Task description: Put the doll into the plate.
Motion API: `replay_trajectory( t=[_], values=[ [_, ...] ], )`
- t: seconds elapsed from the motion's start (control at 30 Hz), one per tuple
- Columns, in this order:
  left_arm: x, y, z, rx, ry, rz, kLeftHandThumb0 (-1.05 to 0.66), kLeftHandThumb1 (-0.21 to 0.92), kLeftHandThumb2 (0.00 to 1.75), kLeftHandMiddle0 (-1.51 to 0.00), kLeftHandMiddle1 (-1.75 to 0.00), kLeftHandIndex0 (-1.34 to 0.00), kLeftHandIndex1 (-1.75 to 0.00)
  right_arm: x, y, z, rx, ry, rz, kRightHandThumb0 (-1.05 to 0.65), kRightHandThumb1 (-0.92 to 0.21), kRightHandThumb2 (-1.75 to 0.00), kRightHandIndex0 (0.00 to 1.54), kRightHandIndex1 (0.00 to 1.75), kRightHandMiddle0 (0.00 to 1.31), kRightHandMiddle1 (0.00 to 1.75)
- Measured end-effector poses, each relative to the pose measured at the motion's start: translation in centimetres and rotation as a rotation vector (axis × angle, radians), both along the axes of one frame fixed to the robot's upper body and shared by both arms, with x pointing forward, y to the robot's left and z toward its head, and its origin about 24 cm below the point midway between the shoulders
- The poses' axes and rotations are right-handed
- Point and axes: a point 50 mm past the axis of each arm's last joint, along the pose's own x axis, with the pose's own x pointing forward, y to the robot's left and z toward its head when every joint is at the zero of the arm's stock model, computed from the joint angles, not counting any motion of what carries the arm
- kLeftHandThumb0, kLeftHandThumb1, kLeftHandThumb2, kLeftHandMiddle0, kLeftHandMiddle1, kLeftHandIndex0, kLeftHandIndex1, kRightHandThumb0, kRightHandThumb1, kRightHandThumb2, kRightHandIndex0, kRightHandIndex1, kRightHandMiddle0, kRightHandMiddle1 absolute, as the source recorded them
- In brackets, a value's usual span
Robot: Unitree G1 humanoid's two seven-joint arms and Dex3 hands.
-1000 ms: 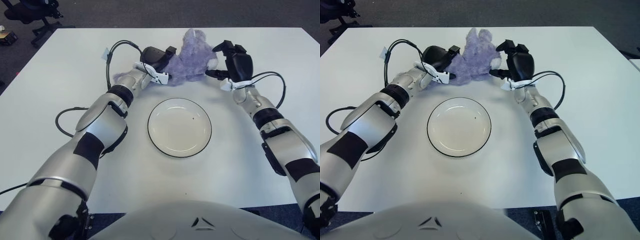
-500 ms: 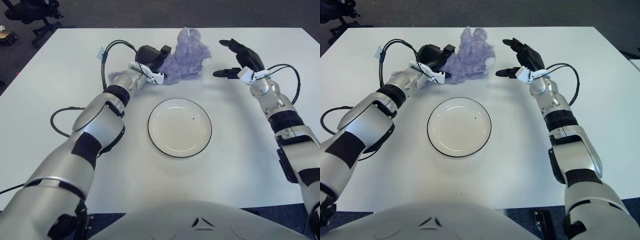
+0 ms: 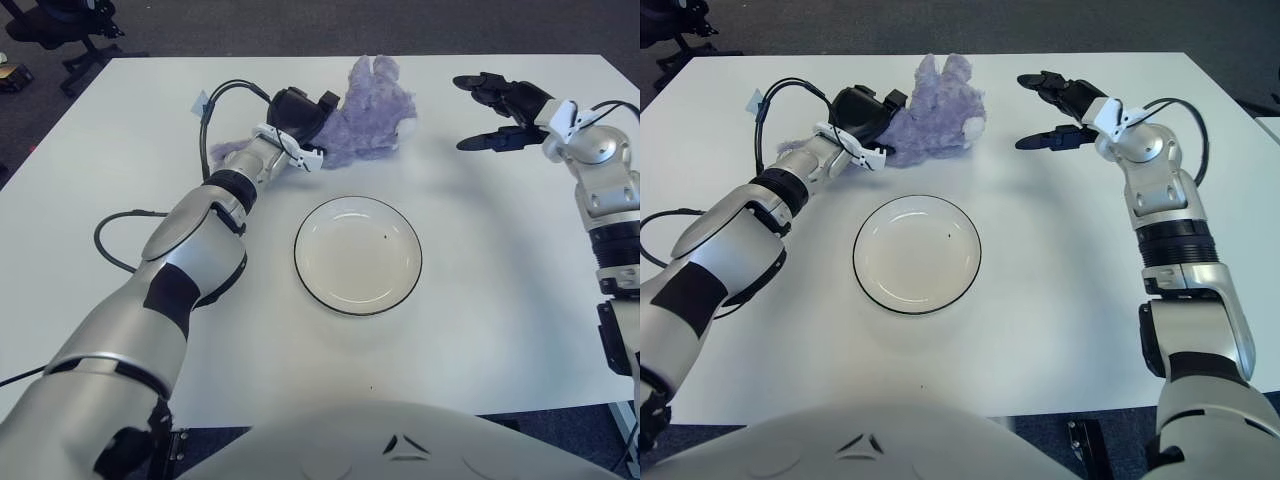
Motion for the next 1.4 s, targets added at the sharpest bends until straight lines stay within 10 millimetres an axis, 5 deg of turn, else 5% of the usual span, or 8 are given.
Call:
replay_trajectory(
  t=[0.37, 0.6, 0.8, 1.4],
  values=[
    [-0.4, 2.1, 1.4, 0.156, -0.29, -0.097, -0.41, 0.51, 1.05, -0.79, -1.75, -0.47, -1.73, 0.3, -0.7, -1.4, 0.063, 0.064, -0.023, -0.78, -0.86, 0.0, 0.09, 0.0, 0.17, 0.02],
    [-0.6, 2.7, 1.4, 0.304, -0.375, -0.144, -0.38, 0.71, 0.57, -0.7, -1.75, -0.57, -1.44, 0.5, -0.4, -2.3, 0.085, 0.085, -0.021, -0.76, -0.88, -0.01, 0.09, 0.0, 0.16, 0.02],
    [-0.7, 3.2, 2.0, 0.33, -0.401, -0.175, -0.37, 0.81, 0.35, -0.65, -1.75, -0.6, -1.36, 0.8, -0.2, -2.6, 0.098, 0.086, -0.033, -0.74, -0.9, -0.01, 0.09, 0.0, 0.17, 0.02],
    [-1.7, 2.7, 2.6, 0.297, -0.474, -0.359, -0.37, 0.84, 0.3, -0.62, -1.75, -0.6, -1.35, 1.6, 0.5, -3.1, 0.129, 0.078, -0.055, -0.71, -0.92, -0.01, 0.14, 0.01, 0.21, 0.02]
  ],
)
